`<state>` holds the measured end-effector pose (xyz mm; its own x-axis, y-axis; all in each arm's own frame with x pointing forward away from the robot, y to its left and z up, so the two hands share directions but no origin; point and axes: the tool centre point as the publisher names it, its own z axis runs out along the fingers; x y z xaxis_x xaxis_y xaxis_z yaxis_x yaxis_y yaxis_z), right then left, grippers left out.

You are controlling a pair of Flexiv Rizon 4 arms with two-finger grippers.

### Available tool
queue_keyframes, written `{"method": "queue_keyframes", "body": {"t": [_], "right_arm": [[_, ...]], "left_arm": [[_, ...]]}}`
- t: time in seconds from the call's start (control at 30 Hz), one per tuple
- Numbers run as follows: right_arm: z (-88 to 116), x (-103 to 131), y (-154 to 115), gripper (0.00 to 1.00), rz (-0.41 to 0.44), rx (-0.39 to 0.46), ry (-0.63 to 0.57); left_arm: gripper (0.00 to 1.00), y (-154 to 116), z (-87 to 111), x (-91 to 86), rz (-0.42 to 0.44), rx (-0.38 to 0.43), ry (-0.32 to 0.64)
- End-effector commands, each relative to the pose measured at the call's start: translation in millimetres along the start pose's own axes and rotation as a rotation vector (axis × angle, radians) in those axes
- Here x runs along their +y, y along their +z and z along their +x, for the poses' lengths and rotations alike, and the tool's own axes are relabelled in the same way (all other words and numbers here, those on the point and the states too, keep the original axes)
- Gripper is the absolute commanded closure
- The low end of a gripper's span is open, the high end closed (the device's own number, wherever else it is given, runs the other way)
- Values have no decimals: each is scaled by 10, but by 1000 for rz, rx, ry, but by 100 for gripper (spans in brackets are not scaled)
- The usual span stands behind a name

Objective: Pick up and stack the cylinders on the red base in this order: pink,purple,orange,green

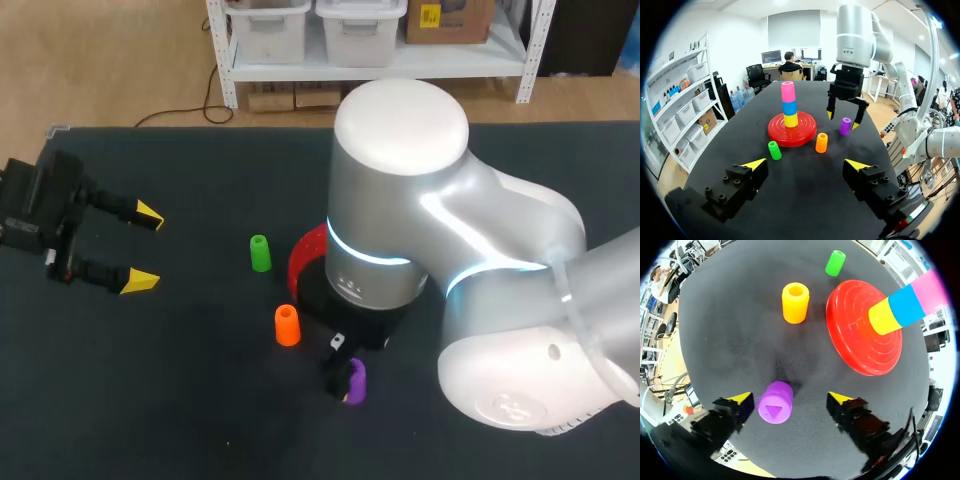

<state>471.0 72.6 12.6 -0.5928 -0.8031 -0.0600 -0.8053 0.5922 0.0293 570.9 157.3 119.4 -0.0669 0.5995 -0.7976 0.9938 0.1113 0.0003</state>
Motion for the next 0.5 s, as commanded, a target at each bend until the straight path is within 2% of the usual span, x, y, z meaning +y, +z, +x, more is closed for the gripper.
{"method": "queue_keyframes", "body": {"t": [0.03, 0.5], "right_arm": [[5, 14, 20, 100, -2, -1, -4], [22, 8, 24, 100, -2, 8, 1]], "left_arm": [[0, 5, 15, -6, -3, -4, 3], [0, 5, 15, -6, -3, -4, 3]]}}
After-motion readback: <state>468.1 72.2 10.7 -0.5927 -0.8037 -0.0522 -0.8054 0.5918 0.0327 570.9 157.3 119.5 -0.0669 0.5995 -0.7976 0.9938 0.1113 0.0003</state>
